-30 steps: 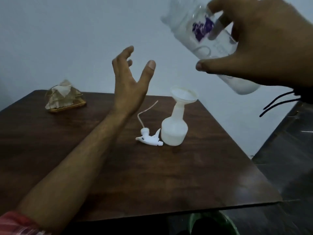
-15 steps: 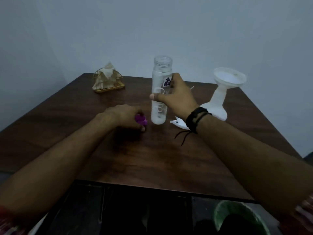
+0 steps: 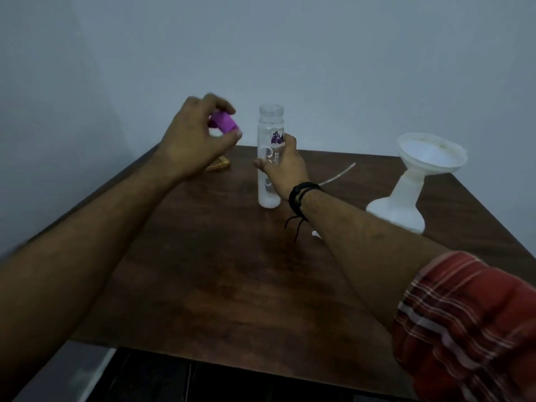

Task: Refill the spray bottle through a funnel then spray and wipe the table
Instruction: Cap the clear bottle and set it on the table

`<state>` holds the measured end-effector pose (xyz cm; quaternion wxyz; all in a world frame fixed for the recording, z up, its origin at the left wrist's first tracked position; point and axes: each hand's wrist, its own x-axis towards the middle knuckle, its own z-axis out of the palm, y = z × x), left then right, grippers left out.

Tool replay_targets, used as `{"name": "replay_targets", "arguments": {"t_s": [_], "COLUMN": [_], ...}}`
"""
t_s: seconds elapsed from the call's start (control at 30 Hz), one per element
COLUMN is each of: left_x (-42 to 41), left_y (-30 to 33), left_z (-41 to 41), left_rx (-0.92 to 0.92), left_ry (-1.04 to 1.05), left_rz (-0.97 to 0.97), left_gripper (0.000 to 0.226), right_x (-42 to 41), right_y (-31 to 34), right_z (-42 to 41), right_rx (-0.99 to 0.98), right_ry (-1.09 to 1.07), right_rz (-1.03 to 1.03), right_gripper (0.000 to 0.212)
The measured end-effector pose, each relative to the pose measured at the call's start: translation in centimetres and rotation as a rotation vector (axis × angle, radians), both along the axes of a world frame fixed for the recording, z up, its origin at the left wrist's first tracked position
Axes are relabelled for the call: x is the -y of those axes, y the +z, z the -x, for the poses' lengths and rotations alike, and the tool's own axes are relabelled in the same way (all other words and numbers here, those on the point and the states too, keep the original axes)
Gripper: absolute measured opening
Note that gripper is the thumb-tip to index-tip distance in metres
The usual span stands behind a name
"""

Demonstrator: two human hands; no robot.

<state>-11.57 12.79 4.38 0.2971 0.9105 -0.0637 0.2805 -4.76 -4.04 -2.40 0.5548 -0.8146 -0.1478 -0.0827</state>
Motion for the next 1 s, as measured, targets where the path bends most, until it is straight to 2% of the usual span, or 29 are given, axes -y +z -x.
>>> {"name": "replay_targets", "arguments": {"t_s": [0.07, 0.17, 0.33, 0.4, 0.53, 0.73, 0.87, 1.0], "left_x": [1.2, 2.8, 5.3, 6.1, 7.3, 8.5, 10.1, 9.9], "left_y": [2.2, 4.2, 5.1, 5.5, 5.9, 5.5, 5.6, 5.8], "left_z": [-0.8, -2.8, -6.2, -7.2, -8.8, -9.7, -9.6, -9.9], "left_rx": [0.079, 0.048, -0.231, -0.336, -0.49, -0.406, -0.452, -0.407], "left_ry": [-0.011, -0.001, -0.049, -0.011, 0.095, 0.35, 0.49, 0.428], "left_rz": [0.071, -0.015, -0.428, -0.587, -0.698, -0.866, -0.951, -0.972], "left_gripper": [0.041, 0.045, 0.057, 0.054, 0.051, 0.078, 0.072, 0.067], "right_x": [-0.3, -0.3, -0.2, -0.2, -0.2, -0.1, 0.0, 0.1], "right_y": [-0.2, -0.5, -0.5, -0.5, -0.8, -0.9, -1.0, -0.9], "right_z": [-0.3, -0.5, -0.7, -0.9, -1.1, -1.6, -1.8, -2.0], "right_rx": [-0.004, -0.013, -0.041, -0.05, -0.037, -0.041, -0.036, -0.044], "right_ry": [-0.014, -0.013, -0.002, -0.004, 0.008, 0.021, 0.02, 0.019], "right_rz": [0.0, -0.004, 0.022, 0.024, 0.05, 0.046, 0.06, 0.048], "right_gripper": [0.062, 0.062, 0.069, 0.07, 0.071, 0.071, 0.073, 0.073]}}
